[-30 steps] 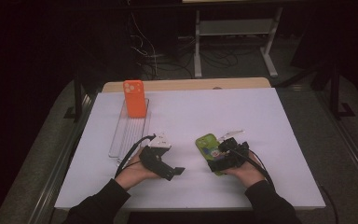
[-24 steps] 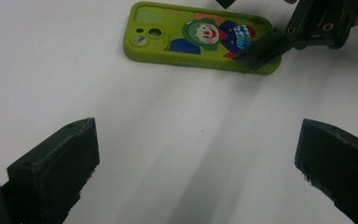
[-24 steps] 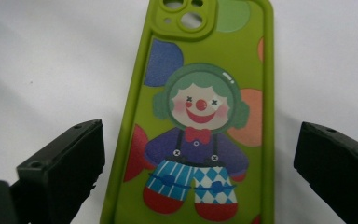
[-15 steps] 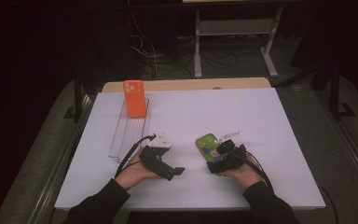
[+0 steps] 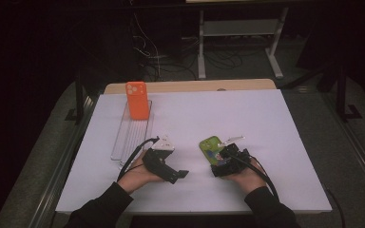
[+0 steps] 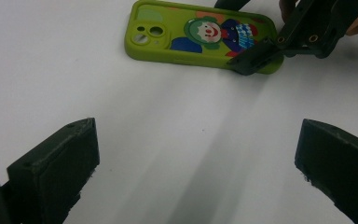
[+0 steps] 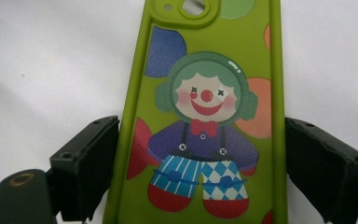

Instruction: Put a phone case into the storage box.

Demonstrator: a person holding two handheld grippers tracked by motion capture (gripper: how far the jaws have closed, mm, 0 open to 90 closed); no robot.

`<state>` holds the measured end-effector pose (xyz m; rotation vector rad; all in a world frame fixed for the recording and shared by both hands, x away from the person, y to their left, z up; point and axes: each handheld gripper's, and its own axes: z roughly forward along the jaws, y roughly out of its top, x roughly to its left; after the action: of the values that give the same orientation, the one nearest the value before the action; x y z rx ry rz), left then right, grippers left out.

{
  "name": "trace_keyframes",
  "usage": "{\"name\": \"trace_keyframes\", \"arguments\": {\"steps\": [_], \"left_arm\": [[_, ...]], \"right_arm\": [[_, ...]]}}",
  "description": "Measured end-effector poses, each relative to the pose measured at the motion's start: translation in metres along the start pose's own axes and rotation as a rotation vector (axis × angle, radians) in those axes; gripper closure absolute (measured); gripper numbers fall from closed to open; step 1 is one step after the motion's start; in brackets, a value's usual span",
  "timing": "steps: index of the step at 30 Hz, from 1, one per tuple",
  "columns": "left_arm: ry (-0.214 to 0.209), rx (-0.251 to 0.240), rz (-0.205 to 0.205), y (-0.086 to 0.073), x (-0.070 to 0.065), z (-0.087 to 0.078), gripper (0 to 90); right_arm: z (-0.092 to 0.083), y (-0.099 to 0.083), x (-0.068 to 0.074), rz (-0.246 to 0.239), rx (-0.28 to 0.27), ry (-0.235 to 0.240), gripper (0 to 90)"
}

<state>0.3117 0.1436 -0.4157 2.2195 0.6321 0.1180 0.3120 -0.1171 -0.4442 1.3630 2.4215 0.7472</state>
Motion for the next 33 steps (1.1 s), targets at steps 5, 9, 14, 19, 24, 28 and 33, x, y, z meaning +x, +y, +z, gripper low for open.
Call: {"name": "trace_keyframes", "arguments": {"steps": [5, 9, 14, 19, 24, 28, 33], "left_arm": [[0.001, 0.001, 0.0, 0.0, 0.0, 0.0, 0.0], [0.001, 0.001, 0.0, 0.0, 0.0, 0.0, 0.0], [0.001, -0.003, 0.001, 0.0, 0.0, 0.0, 0.0], [-0.005, -0.004, 0.0, 0.0, 0.0, 0.0, 0.0], [-0.011, -0.004, 0.004, 0.001, 0.001, 0.001, 0.0], [-0.017, 0.003, 0.019, 0.004, 0.004, -0.002, 0.0], [-0.03, -0.018, 0.042, 0.012, 0.006, -0.005, 0.0]], "right_arm": [[0.0, 0.0, 0.0, 0.014, 0.003, -0.001, 13.4], [-0.001, 0.001, 0.001, 0.022, 0.005, -0.005, 14.9], [-0.001, 0.001, -0.001, 0.013, 0.006, 0.008, 15.3], [-0.003, 0.002, -0.005, 0.001, 0.013, 0.038, 15.4], [-0.013, 0.006, -0.009, -0.036, 0.024, 0.061, 15.3], [-0.027, 0.011, -0.019, -0.071, 0.018, 0.098, 15.3], [-0.04, 0.013, -0.036, -0.118, 0.0, 0.142, 15.3]]}}
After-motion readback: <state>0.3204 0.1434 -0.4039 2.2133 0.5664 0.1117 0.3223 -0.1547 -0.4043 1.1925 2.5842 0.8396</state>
